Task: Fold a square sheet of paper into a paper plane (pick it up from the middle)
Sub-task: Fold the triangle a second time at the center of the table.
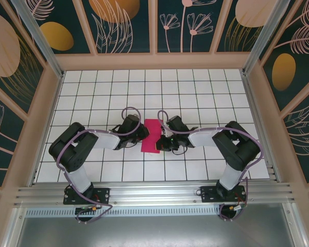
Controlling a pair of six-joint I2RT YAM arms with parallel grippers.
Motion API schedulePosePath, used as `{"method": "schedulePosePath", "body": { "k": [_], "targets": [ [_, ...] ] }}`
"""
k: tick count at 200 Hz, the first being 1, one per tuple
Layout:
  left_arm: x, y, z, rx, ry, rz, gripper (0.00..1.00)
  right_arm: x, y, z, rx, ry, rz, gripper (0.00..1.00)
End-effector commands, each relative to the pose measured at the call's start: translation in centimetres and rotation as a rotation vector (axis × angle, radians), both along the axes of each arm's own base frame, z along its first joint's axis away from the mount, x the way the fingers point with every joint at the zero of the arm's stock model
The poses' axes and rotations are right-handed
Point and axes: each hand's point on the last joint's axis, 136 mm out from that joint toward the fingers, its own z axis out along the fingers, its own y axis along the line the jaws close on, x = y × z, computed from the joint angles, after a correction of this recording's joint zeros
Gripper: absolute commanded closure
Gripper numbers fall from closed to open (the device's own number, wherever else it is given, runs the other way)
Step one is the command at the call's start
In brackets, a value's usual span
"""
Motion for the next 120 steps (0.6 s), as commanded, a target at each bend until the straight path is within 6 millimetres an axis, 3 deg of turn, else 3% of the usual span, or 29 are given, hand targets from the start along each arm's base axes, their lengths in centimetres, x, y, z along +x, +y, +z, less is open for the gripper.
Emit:
{"method": "schedulePosePath", "body": {
  "k": [1,53,87,106,109,120],
  "targets": [
    [0.8,2.6,-1.2,0.103,-0.008,0.042,0.86,-3.8,-3.6,-4.9,-0.197,0.133,0.01,1.0],
    [2.0,2.2,0.0,0.122,-0.04,0.015,0.84,-3.7,-3.4,-4.7,-0.193,0.129,0.01,1.0],
    [2.4,1.6,2.1,0.094,-0.079,-0.007,0.82,-3.4,-3.1,-4.6,-0.186,0.124,0.012,1.0],
    [2.1,0.2,2.9,0.055,-0.096,-0.086,0.79,-3.3,-3.0,-4.4,-0.18,0.12,0.014,1.0],
    [2.2,0.0,4.0,0.035,-0.118,-0.097,0.79,-3.3,-3.0,-4.4,-0.182,0.122,0.013,1.0],
    [1.9,-0.7,5.0,0.002,-0.133,-0.132,0.79,-3.2,-2.9,-4.4,-0.18,0.119,0.013,1.0]
  ]
}}
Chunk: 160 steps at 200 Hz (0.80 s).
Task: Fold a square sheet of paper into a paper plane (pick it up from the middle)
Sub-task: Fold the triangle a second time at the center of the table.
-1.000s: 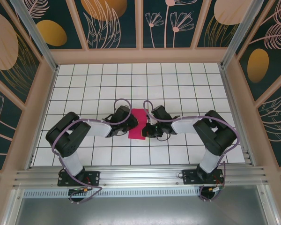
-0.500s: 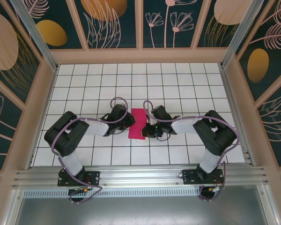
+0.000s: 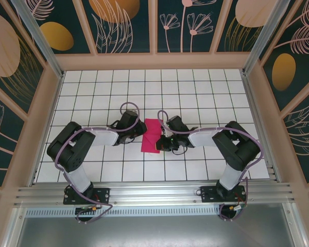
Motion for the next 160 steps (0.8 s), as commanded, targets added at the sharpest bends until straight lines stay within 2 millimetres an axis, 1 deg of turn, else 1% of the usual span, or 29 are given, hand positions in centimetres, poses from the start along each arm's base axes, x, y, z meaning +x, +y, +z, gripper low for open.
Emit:
{"method": "schedulePosePath", "body": {
  "k": [1,23,32,49,75,86,88,90,115,139,160],
  "targets": [
    [0.0,-1.8,3.6,-0.064,-0.07,-0.105,0.79,-3.2,-3.0,-4.4,-0.181,0.12,0.013,1.0],
    [-0.7,-2.4,4.5,-0.12,-0.073,-0.14,0.79,-3.1,-2.9,-4.4,-0.178,0.117,0.012,1.0],
    [-1.2,-2.7,4.6,-0.145,-0.066,-0.162,0.82,-3.1,-2.8,-4.3,-0.177,0.116,0.013,1.0],
    [-2.5,-4.1,4.7,-0.211,-0.043,-0.252,0.84,-3.1,-2.9,-4.4,-0.18,0.115,0.01,1.0],
    [-3.4,-4.0,2.6,-0.201,0.021,-0.267,0.89,-2.9,-2.7,-4.2,-0.178,0.111,0.013,1.0],
    [-3.6,-3.9,2.2,-0.191,0.034,-0.26,0.9,-2.8,-2.7,-4.1,-0.18,0.111,0.013,1.0],
    [-3.7,-3.7,1.4,-0.18,0.053,-0.256,0.9,-2.8,-2.7,-4.1,-0.179,0.109,0.013,1.0],
    [-3.8,-3.7,1.0,-0.176,0.061,-0.254,0.9,-2.7,-2.6,-4.0,-0.177,0.108,0.013,1.0],
    [-4.0,-3.1,-0.6,-0.145,0.093,-0.228,0.92,-2.5,-2.4,-3.5,-0.168,0.101,0.012,1.0],
    [-3.8,-1.9,-2.3,-0.079,0.101,-0.188,0.93,-1.9,-1.6,-2.0,-0.139,0.078,0.014,0.99],
    [-3.9,-1.8,-3.0,-0.059,0.114,-0.192,0.93,-1.0,-0.6,-0.2,-0.108,0.049,0.019,0.97]
  ]
}}
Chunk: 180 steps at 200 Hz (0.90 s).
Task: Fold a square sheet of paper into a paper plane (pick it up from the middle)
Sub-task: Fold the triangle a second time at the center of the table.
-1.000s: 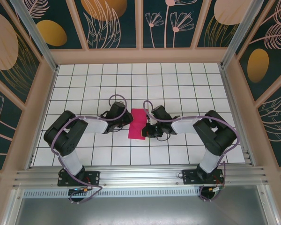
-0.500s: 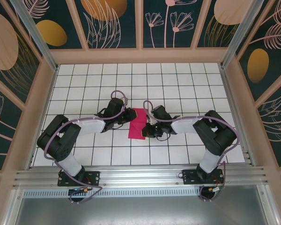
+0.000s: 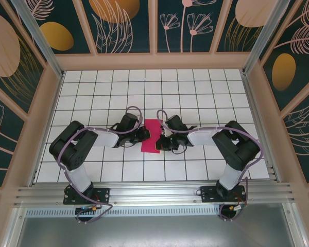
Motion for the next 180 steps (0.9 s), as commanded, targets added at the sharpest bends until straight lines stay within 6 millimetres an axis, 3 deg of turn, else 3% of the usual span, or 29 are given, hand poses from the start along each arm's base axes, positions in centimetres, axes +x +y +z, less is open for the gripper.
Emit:
{"method": "schedulePosePath", "body": {
  "k": [1,25,40,110,136,180],
  "targets": [
    [-0.2,0.8,-1.7,0.059,0.01,0.004,0.93,-1.0,-0.7,-0.3,-0.08,0.034,0.016,0.96],
    [-0.4,1.1,-1.9,0.077,0.013,0.005,0.93,0.6,1.5,3.2,-0.002,-0.033,0.027,0.93],
    [-0.5,1.2,-1.9,0.083,0.014,0.003,0.93,1.4,2.3,3.9,0.012,-0.057,0.029,0.93],
    [-0.4,0.8,-1.6,0.056,0.016,0.003,0.93,2.1,2.8,-0.5,-0.038,-0.006,0.013,0.97],
    [-0.3,1.1,-1.8,0.074,0.02,0.015,0.94,1.1,1.5,-2.1,-0.097,0.028,0.012,0.97],
    [-0.3,1.7,-2.5,0.113,0.036,0.038,0.96,-1.3,0.1,-1.1,-0.061,0.047,0.031,0.96]
  ]
}}
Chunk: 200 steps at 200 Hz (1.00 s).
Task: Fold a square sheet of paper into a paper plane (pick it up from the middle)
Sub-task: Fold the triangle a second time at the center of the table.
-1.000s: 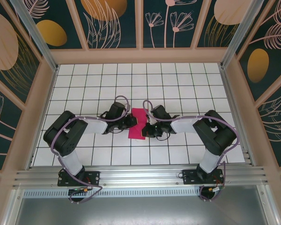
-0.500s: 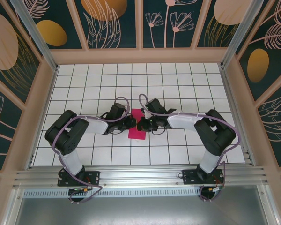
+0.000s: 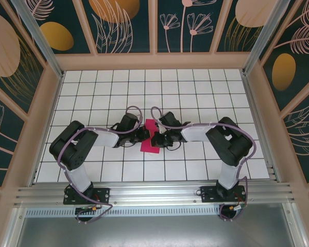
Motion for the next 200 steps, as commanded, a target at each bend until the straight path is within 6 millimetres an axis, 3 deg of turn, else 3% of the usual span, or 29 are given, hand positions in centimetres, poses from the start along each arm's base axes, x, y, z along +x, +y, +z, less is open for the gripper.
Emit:
{"method": "schedulePosePath", "body": {
  "k": [1,42,121,139,171,200],
  "targets": [
    [-0.5,1.6,-2.5,0.101,0.053,0.037,0.96,-2.7,-1.9,-1.1,-0.05,0.062,0.017,0.96],
    [-0.7,2.1,-3.3,0.127,0.069,0.05,0.99,-4.3,-2.9,-1.2,-0.03,0.092,0.015,0.96],
    [-0.6,1.8,-2.7,0.098,0.056,0.051,0.99,-6.3,-4.7,-1.1,-0.05,0.106,0.015,0.95],
    [-0.6,1.6,-2.5,0.086,0.052,0.046,0.98,-5.3,-3.9,0.2,-0.02,0.076,0.013,0.95],
    [-0.7,1.4,-2.4,0.076,0.049,0.037,0.98,-2.1,-0.5,4.6,0.105,-0.021,0.014,0.95],
    [-0.8,1.4,-2.4,0.074,0.052,0.036,0.98,0.0,0.2,3.4,0.061,-0.024,-0.011,0.96]
  ]
}}
